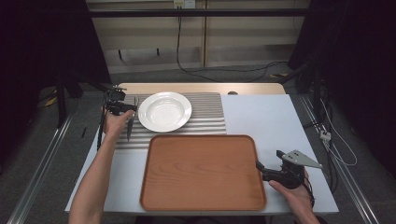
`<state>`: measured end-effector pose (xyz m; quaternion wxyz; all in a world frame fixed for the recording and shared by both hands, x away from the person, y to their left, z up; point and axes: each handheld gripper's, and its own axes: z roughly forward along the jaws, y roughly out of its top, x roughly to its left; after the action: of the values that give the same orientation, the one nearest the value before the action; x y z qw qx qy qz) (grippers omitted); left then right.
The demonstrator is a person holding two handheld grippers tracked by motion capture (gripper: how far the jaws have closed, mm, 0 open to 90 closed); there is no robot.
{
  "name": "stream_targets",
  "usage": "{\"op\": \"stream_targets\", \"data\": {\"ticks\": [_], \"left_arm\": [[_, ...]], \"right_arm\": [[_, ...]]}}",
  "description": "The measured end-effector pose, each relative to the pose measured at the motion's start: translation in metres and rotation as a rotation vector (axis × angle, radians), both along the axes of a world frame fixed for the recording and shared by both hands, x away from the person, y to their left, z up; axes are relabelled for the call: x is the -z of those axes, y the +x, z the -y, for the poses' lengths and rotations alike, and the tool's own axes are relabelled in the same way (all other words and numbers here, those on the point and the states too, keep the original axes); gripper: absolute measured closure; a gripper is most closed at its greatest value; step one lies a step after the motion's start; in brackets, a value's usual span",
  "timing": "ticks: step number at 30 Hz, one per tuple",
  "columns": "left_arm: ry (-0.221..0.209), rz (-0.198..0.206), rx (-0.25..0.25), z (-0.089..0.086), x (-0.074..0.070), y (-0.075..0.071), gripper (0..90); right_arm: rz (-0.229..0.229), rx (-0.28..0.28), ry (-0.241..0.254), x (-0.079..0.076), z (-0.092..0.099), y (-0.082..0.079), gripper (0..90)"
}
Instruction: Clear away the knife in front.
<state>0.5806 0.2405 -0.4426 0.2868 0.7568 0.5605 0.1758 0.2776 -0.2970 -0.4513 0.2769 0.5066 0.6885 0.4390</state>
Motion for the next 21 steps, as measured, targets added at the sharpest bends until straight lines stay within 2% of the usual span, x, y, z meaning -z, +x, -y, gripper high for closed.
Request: {"op": "stream_targets", "data": {"ticks": [2, 3, 4, 5, 6, 9, 15, 17, 18, 19, 20, 21], "left_arm": [[-0.017, -0.010, -0.006, 0.000, 0.002, 0.001, 58.8], [-0.028, -0.033, -0.010, 0.000, 0.006, 0.003, 60.0], [-0.028, -0.033, -0.010, 0.000, 0.006, 0.003, 61.1], [-0.007, -0.049, -0.015, 0.001, 0.008, 0.005, 61.8], [-0.013, -0.055, -0.013, 0.001, 0.009, 0.006, 63.4], [-0.010, -0.052, -0.024, 0.003, 0.010, 0.009, 66.1], [0.037, -0.056, -0.010, 0.011, 0.009, 0.013, 74.2], [0.033, -0.058, -0.022, 0.012, 0.009, 0.014, 75.7], [0.038, -0.056, -0.012, 0.013, 0.009, 0.013, 76.8], [0.019, -0.067, -0.018, 0.011, 0.009, 0.014, 76.9], [0.019, -0.067, -0.018, 0.011, 0.009, 0.014, 77.2], [-0.005, -0.082, -0.034, 0.009, 0.009, 0.015, 77.5]], "right_arm": [[-0.001, -0.002, 0.001, 0.000, 0.000, 0.000, 9.1], [-0.002, -0.002, 0.001, 0.000, 0.000, 0.000, 9.1], [-0.003, -0.001, 0.001, 0.000, 0.000, 0.000, 9.1], [-0.002, -0.002, 0.000, 0.000, 0.000, 0.000, 9.1], [-0.002, -0.003, 0.001, 0.000, 0.000, 0.000, 9.1], [-0.003, -0.005, 0.002, 0.000, 0.000, 0.000, 9.1], [-0.002, 0.001, -0.001, 0.000, 0.000, 0.000, 9.1], [-0.005, 0.002, -0.002, 0.000, 0.000, 0.000, 9.2], [-0.005, 0.001, -0.002, 0.001, 0.000, 0.000, 9.2], [-0.004, -0.001, -0.003, 0.001, 0.000, 0.000, 9.2], [-0.005, 0.000, -0.005, 0.001, 0.000, 0.000, 9.2], [-0.004, -0.001, -0.004, 0.001, 0.000, 0.000, 9.2]]}}
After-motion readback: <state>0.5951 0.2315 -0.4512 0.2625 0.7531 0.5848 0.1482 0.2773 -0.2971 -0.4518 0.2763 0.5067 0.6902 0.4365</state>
